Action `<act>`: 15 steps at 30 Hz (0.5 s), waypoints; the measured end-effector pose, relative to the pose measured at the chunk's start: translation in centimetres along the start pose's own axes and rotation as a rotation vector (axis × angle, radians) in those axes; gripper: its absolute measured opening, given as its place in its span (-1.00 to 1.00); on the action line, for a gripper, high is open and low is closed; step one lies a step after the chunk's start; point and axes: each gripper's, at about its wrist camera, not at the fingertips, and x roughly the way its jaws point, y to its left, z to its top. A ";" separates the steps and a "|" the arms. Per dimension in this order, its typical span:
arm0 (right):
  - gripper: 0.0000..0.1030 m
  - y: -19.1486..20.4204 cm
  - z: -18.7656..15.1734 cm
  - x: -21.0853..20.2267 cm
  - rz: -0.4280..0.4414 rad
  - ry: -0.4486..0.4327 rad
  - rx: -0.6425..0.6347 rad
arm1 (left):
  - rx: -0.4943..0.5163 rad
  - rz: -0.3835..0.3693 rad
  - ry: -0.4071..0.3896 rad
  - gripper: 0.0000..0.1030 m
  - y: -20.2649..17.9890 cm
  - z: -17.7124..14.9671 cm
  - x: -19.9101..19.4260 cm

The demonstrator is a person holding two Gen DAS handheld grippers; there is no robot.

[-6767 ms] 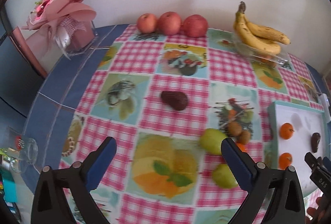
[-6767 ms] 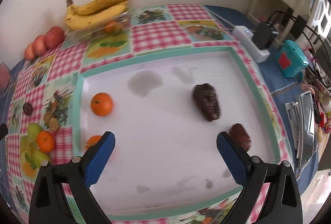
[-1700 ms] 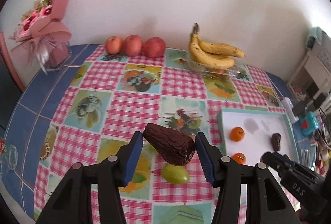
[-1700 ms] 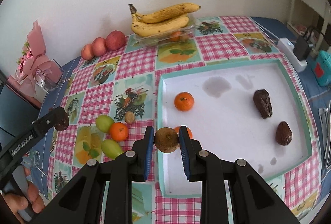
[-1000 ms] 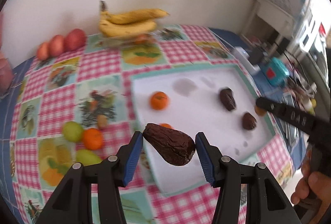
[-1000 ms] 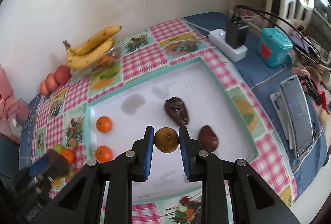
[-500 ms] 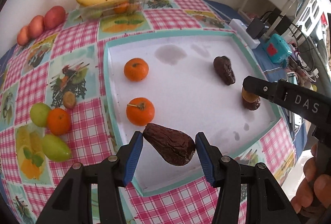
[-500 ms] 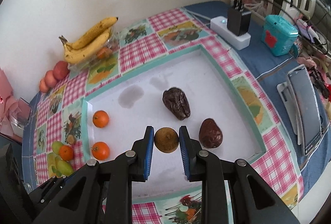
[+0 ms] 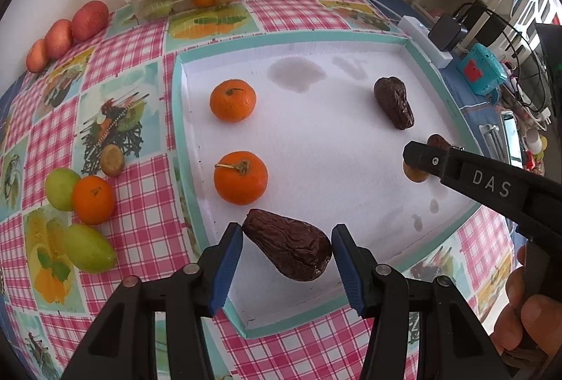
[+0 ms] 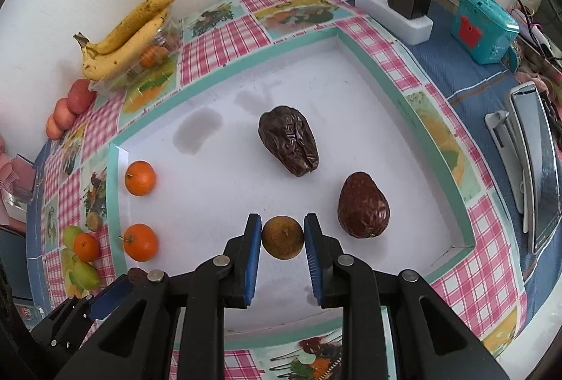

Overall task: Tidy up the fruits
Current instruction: 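Lower the date in the left tool and the kiwi in the right onto the tray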

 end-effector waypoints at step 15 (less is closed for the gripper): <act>-0.49 0.0 0.0 0.9 -0.015 0.034 0.006 | -0.001 0.004 0.010 0.08 0.1 0.0 0.4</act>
